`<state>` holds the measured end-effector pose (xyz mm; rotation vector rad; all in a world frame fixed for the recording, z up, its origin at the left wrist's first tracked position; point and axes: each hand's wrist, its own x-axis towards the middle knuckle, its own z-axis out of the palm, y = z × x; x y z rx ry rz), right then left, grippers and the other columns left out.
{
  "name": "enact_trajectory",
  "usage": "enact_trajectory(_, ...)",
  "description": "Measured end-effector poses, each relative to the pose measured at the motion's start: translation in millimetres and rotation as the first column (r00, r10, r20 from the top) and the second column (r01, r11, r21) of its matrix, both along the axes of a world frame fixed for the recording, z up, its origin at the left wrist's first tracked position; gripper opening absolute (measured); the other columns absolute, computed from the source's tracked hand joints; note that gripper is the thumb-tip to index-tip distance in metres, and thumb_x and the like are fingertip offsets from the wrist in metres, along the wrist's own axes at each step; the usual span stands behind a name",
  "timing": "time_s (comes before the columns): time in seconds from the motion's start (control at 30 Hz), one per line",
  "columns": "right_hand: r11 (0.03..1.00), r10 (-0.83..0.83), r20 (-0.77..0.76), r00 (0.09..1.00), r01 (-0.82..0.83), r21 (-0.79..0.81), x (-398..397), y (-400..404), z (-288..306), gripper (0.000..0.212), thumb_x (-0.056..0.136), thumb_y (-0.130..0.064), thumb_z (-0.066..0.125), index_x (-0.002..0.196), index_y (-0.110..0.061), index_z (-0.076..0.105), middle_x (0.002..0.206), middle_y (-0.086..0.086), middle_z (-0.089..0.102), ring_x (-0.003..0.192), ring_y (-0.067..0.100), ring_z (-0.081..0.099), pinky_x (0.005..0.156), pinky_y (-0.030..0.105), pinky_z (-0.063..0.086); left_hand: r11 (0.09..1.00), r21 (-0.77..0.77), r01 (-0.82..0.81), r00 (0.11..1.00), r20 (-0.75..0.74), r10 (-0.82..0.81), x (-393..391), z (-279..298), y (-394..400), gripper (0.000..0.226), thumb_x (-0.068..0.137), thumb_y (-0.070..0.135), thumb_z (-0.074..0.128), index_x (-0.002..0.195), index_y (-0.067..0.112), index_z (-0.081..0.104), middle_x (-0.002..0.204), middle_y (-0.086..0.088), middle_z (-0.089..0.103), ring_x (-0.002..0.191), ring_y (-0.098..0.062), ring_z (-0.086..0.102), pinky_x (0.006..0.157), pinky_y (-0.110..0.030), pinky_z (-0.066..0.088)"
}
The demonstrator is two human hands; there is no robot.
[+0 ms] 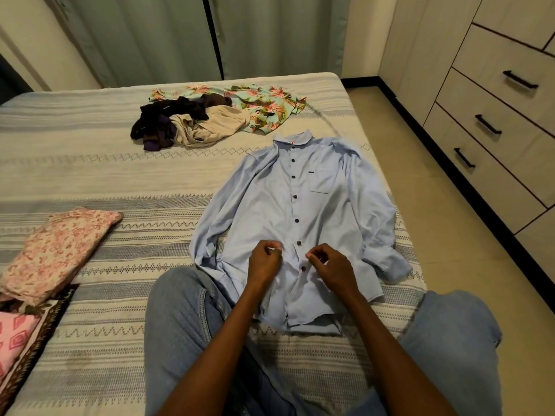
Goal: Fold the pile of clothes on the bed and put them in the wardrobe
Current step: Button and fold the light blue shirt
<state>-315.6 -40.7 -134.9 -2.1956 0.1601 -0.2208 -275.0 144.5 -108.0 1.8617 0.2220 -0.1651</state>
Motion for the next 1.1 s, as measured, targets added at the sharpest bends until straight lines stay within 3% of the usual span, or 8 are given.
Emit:
enact_trajectory(0.13,0.996,-0.012,-0.011,1.000,0.011,-0.084,31,-12,11,0.014,0.094,-0.039,0.064,0.092,-0.026,0.067,0.079,-0.014,0.065,0.073,0.006,0.061,0.067,0.030,0.050,0.990,0.119,0.075,0.990,0.113,-0.088,32,8,-6,0.010,0.093,0.016,0.057,0.095,0.021,0.066,0.094,0.005,0.070,0.085,-0.013,0.066,0.077,-0.035,0.055)
enact_trajectory(0.3,0.980,-0.001,-0.071,0.997,-0.013,-0.198,104,-35,29,0.018,0.096,-0.039,0.058,0.096,-0.026,0.070,0.092,-0.009,0.069,0.082,0.010,0.061,0.068,0.029,0.045,0.941,0.311,0.133,0.952,0.224,-0.209,109,26,-22,0.016,0.097,0.019,0.058,0.108,0.010,0.065,0.113,-0.004,0.068,0.103,-0.019,0.063,0.084,-0.025,0.044)
enact_trajectory(0.47,0.960,0.011,-0.103,0.995,-0.039,-0.276,203,-71,42,0.025,0.096,-0.038,0.059,0.112,-0.023,0.070,0.113,-0.001,0.069,0.104,0.021,0.064,0.082,0.032,0.047,0.868,0.469,0.162,0.941,0.193,-0.279,209,34,-37,0.034,0.099,0.017,0.053,0.131,0.008,0.055,0.136,-0.012,0.056,0.124,-0.026,0.053,0.094,-0.027,0.037)
enact_trajectory(0.77,0.878,-0.041,-0.112,0.993,-0.018,-0.478,373,-139,21,0.049,0.100,-0.036,0.052,0.141,-0.010,0.051,0.144,0.015,0.052,0.132,0.031,0.048,0.105,0.041,0.039,0.767,0.635,0.087,0.961,0.149,-0.232,384,11,-64,0.042,0.099,0.017,0.050,0.140,0.006,0.048,0.147,-0.015,0.044,0.130,-0.035,0.047,0.103,-0.041,0.040)
enact_trajectory(0.87,0.819,-0.104,-0.136,0.985,0.007,-0.574,416,-154,10,0.055,0.103,-0.036,0.044,0.151,-0.008,0.037,0.157,0.021,0.032,0.144,0.036,0.032,0.115,0.043,0.025,0.660,0.732,0.168,0.969,0.000,-0.247,426,-6,-67,0.053,0.101,0.027,0.047,0.149,0.011,0.033,0.154,-0.019,0.032,0.130,-0.045,0.044,0.103,-0.050,0.041)
enact_trajectory(0.93,0.811,-0.148,-0.221,0.964,-0.010,-0.585,439,-164,-1,0.058,0.106,-0.038,0.038,0.157,-0.015,0.022,0.164,0.020,0.012,0.146,0.041,0.024,0.115,0.050,0.025,0.605,0.771,0.197,0.964,-0.039,-0.264,446,-22,-66,0.055,0.101,0.035,0.045,0.148,0.010,0.031,0.143,-0.022,0.044,0.125,-0.047,0.048,0.102,-0.052,0.043)
enact_trajectory(1.0,0.775,-0.205,-0.267,0.942,-0.011,-0.632,454,-171,-5,0.056,0.106,-0.033,0.037,0.157,-0.017,0.022,0.161,0.021,0.020,0.140,0.045,0.032,0.109,0.055,0.031,0.531,0.834,0.147,0.972,-0.024,-0.232,453,-30,-66,0.051,0.101,0.037,0.047,0.141,0.006,0.039,0.136,-0.022,0.049,0.124,-0.045,0.049,0.100,-0.050,0.042)
enact_trajectory(1.1,0.686,-0.261,-0.231,0.937,0.012,-0.727,461,-176,3,0.040,0.099,-0.020,0.046,0.138,-0.011,0.046,0.137,0.020,0.046,0.122,0.043,0.047,0.100,0.051,0.038,0.449,0.891,0.065,0.979,0.031,-0.204,447,-29,-64,0.043,0.100,0.031,0.052,0.134,0.005,0.047,0.135,-0.021,0.046,0.125,-0.042,0.045,0.098,-0.048,0.043)
